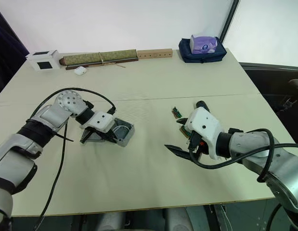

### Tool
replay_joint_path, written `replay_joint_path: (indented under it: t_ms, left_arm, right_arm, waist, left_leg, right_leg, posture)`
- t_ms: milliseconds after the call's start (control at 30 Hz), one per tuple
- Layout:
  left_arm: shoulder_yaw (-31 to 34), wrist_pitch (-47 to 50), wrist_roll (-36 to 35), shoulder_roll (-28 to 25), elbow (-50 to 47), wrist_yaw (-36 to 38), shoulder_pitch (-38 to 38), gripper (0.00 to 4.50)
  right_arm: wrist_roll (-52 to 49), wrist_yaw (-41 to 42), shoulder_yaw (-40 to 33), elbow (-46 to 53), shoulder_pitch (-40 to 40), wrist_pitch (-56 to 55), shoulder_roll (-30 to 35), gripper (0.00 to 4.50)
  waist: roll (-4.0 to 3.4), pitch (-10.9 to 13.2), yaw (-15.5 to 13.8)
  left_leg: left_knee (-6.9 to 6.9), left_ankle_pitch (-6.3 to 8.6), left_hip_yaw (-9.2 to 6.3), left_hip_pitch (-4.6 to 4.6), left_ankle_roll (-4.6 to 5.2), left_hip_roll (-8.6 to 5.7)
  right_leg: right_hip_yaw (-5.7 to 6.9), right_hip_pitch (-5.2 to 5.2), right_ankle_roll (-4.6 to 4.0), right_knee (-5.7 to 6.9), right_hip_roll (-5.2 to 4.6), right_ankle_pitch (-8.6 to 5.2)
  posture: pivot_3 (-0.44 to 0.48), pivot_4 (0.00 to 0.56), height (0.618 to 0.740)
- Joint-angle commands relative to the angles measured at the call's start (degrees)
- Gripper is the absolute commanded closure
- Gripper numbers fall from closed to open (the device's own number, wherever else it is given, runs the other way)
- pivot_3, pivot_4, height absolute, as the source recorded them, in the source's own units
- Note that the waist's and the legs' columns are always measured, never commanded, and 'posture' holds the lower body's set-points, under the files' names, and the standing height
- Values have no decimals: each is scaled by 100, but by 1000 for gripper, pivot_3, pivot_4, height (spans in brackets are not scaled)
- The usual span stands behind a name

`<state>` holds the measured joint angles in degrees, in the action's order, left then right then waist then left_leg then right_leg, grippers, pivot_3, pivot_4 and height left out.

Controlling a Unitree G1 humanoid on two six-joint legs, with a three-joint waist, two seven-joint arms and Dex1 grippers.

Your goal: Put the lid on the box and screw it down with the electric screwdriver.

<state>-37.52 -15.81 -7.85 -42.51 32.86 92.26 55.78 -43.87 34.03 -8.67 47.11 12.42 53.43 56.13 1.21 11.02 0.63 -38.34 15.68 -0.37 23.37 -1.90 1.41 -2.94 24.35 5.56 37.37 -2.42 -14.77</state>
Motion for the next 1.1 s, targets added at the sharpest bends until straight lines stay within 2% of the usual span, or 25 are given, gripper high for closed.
replay_joint_path:
  t_ms: [33,133,333,467,800,967,1100]
  left_arm:
    - [-116,-469,1,222,113,24,126,4466]
    - [-167,-644,-39,353,226,24,209,4466]
    - [-202,-904,-64,1199,716,24,686,4466]
    - [-179,-904,35,1561,1005,24,849,4466]
    - [-135,-710,380,1876,1531,24,1030,4466]
    - [81,-239,292,1827,1253,24,963,3023]
    - [347,124,102,1551,666,24,808,1450]
  right_arm:
    - [-47,-45,-149,171,71,-34,-2,0]
    - [-52,-60,-132,162,93,-28,5,0]
    - [-126,-123,-248,224,68,63,49,0]
    - [-207,-185,-350,329,1,156,56,0]
    - [-301,-324,-370,427,-64,247,32,0]
    - [-297,-191,-355,302,23,182,90,0]
    - [-263,-76,-355,234,63,164,157,0]
  waist:
    - [1,-1,-3]
    - [1,-1,-13]
    - [2,0,-49]
    - [3,0,28]
    - [2,0,9]
    - [2,0,15]
    - [2,0,19]
  left_leg:
    - [0,0,0,0,0,0]
    - [-1,0,0,0,0,-2]
    - [-8,0,-2,5,0,-11]
    - [-20,3,-3,9,6,-11]
    - [-29,6,-8,8,11,-4]
    - [-34,7,-8,9,13,-4]
    - [-35,8,-8,9,15,-3]
  right_leg:
    - [0,0,0,0,0,0]
    - [0,0,0,0,-2,0]
    - [0,-1,1,-1,-9,1]
    - [0,-1,3,0,-7,1]
    - [-1,-1,2,7,4,1]
    - [-1,-1,2,9,4,0]
    - [-1,-1,2,9,4,0]
  posture:
    - [0,150,740]
    - [0,150,740]
    - [0,150,740]
    - [0,150,740]
    - [0,150,740]
    - [0,150,740]
    - [0,150,740]
